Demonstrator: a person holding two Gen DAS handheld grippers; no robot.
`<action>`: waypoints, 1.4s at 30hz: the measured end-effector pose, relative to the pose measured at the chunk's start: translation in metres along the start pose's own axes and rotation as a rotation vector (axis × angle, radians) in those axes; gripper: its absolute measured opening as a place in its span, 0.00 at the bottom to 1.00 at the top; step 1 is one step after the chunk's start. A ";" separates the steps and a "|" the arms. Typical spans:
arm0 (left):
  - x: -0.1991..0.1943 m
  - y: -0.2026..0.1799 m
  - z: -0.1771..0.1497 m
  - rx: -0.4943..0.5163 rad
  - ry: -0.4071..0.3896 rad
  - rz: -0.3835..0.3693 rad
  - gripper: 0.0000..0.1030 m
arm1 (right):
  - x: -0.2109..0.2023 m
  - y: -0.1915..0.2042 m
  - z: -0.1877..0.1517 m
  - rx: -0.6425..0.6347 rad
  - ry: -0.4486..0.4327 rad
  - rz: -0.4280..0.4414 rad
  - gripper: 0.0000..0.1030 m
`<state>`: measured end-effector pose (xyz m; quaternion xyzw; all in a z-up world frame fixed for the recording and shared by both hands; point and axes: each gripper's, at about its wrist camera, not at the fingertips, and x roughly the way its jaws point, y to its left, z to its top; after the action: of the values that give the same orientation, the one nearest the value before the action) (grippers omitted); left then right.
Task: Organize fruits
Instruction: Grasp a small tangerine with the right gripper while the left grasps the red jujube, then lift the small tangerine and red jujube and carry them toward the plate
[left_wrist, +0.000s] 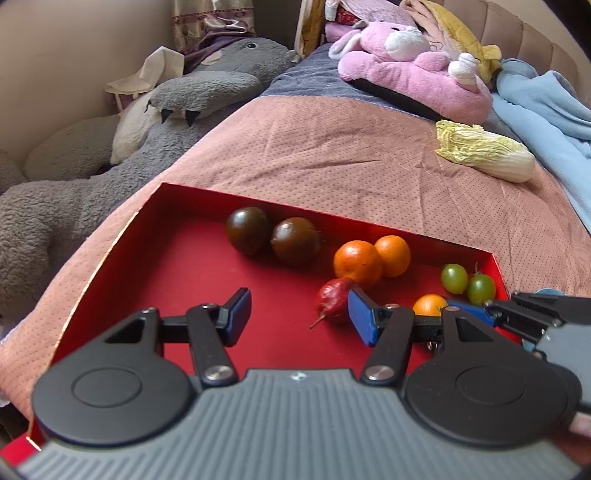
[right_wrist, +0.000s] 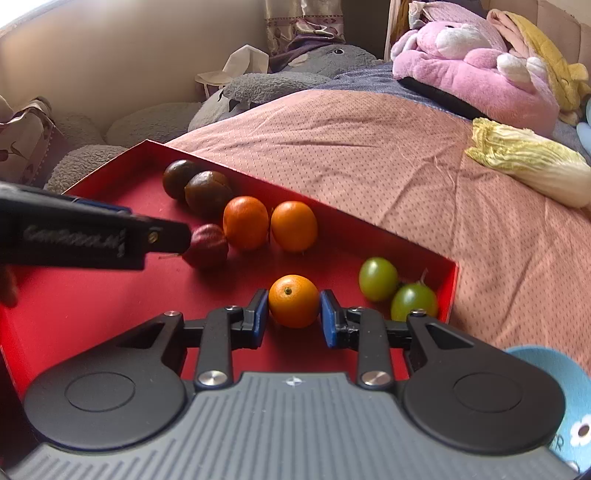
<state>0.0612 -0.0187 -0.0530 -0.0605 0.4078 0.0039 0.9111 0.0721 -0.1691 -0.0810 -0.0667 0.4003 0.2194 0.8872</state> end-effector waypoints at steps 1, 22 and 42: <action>0.002 -0.002 0.000 0.007 0.002 -0.001 0.59 | -0.004 -0.001 -0.003 0.007 -0.001 0.007 0.34; 0.027 -0.029 -0.003 0.127 0.032 -0.017 0.35 | -0.048 0.001 -0.031 0.059 -0.025 0.034 0.34; 0.007 -0.023 -0.008 0.116 -0.001 0.025 0.34 | -0.084 0.020 -0.036 0.024 -0.041 0.025 0.34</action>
<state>0.0607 -0.0422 -0.0610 -0.0028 0.4075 -0.0085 0.9131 -0.0101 -0.1904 -0.0419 -0.0464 0.3853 0.2271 0.8932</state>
